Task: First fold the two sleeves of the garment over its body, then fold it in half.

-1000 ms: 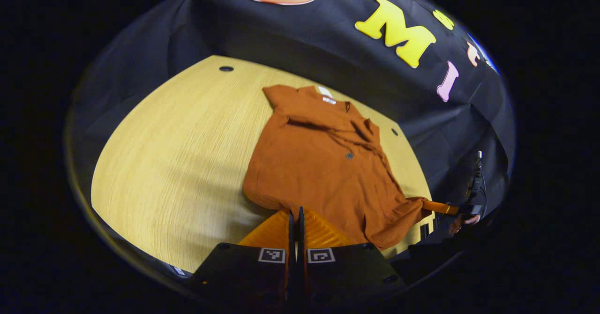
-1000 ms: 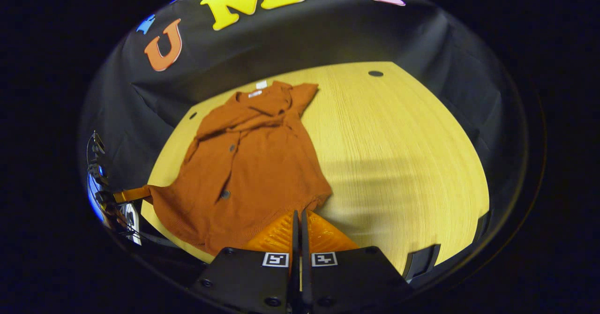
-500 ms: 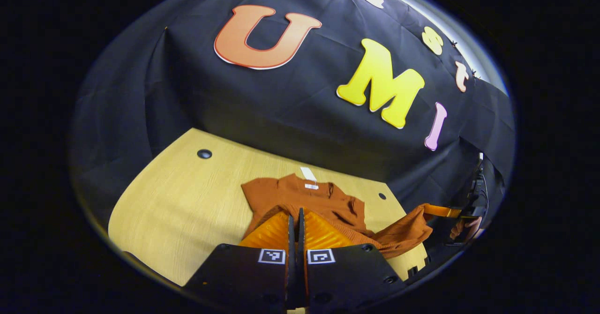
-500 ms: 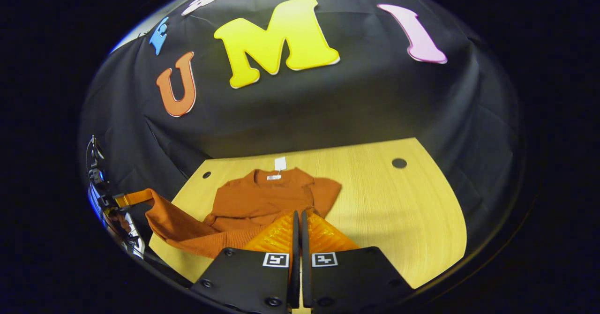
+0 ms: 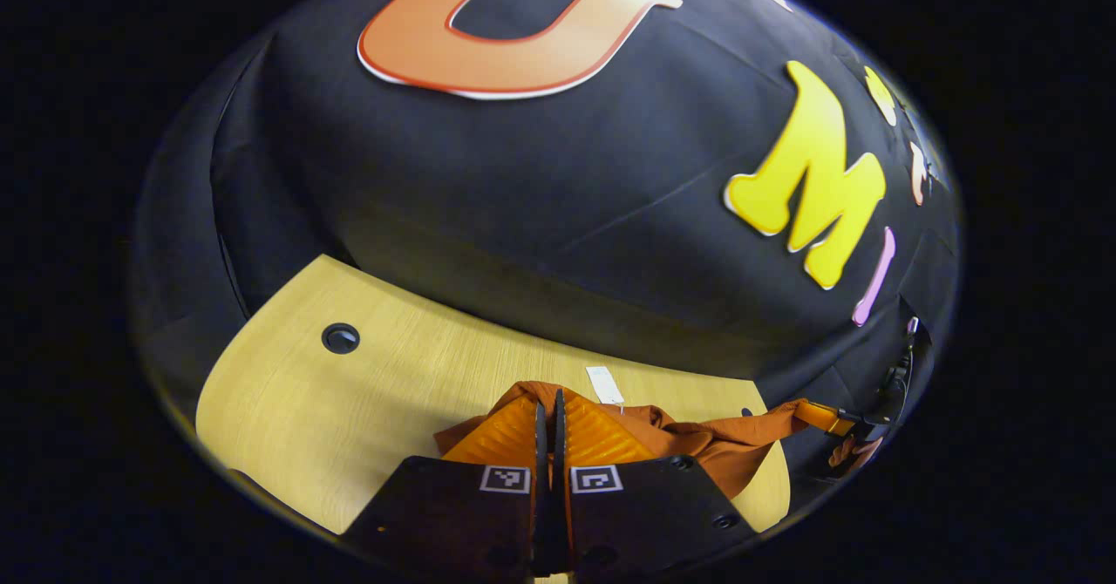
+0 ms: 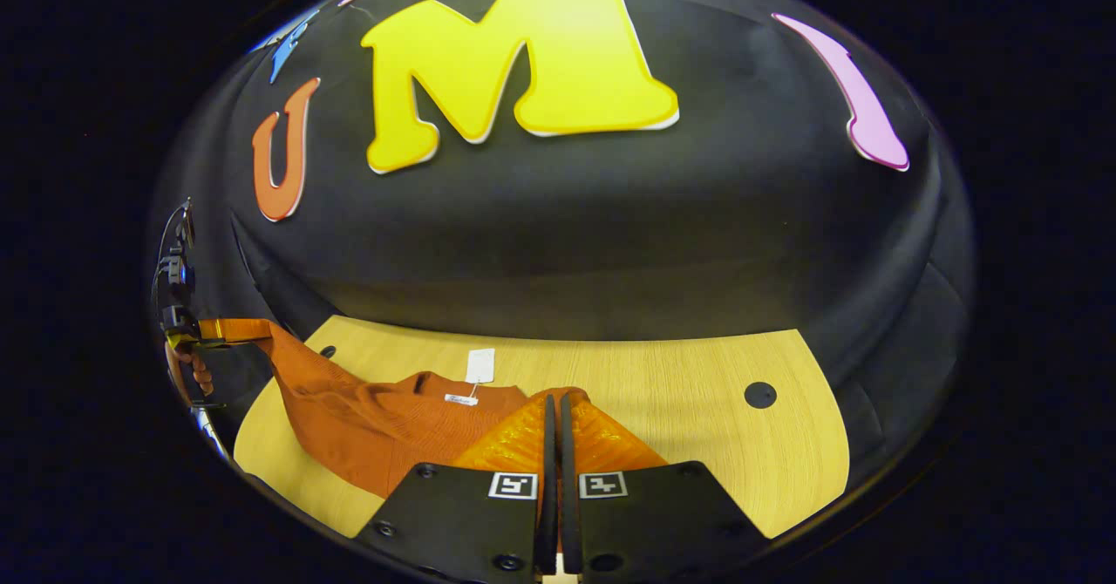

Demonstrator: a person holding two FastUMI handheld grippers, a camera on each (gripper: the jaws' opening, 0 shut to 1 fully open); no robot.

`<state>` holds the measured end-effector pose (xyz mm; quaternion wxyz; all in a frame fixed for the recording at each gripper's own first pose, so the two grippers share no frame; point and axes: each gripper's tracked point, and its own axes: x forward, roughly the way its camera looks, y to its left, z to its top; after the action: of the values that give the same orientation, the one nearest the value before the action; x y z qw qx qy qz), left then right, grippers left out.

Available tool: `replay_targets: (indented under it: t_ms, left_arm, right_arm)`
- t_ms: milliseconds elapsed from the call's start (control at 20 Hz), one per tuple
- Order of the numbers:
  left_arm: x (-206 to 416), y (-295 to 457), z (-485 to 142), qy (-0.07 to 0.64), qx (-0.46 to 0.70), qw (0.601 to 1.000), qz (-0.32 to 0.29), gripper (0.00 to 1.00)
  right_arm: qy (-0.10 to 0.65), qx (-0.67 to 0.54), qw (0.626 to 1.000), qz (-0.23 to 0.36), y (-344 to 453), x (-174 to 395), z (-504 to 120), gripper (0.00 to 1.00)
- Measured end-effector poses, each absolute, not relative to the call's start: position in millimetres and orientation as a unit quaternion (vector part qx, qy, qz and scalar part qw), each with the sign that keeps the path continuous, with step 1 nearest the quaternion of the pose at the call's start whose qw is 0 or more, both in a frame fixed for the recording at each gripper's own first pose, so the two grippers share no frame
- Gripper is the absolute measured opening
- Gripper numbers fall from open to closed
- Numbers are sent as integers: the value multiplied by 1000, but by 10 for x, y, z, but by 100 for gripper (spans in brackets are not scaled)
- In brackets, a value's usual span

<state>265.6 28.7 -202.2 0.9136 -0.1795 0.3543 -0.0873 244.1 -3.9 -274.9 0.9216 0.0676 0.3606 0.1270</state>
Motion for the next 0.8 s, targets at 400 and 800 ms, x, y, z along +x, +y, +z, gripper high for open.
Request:
replay_targets:
  t_ms: [400,800]
  left_arm:
    - [3033,269,-3174,426,-128,895,-31,4]
    - [3159,163,-3061,406,-51,911,-57,93]
  right_arm:
    - [381,40,921,71,-70,2950,-3688,3]
    - [380,39,923,56,-242,3001,-3786,48]
